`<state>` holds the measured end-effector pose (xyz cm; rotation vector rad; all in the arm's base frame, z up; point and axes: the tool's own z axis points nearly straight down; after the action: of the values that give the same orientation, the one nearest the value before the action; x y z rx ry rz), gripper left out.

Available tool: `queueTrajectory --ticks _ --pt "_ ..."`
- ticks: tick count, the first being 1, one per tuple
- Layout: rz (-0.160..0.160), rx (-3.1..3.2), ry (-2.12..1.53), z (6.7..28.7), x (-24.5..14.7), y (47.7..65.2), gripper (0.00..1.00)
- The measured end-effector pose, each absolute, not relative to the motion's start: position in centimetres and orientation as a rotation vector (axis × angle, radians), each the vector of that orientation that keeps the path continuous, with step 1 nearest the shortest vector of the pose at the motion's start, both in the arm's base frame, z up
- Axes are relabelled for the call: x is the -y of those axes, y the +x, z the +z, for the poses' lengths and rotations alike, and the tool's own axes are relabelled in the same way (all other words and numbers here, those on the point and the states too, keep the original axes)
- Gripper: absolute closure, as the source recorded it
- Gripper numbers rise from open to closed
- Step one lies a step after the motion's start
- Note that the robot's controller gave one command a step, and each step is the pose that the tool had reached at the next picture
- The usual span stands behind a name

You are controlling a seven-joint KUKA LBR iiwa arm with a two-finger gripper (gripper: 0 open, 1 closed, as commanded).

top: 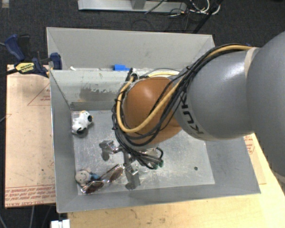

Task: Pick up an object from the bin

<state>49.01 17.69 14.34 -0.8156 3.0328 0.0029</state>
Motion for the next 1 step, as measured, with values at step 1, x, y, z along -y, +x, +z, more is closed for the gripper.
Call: queueTrajectory --ticks 1 --pt "0.002 -2.966 -1.013 6.83 -17.19 49.37 0.00"
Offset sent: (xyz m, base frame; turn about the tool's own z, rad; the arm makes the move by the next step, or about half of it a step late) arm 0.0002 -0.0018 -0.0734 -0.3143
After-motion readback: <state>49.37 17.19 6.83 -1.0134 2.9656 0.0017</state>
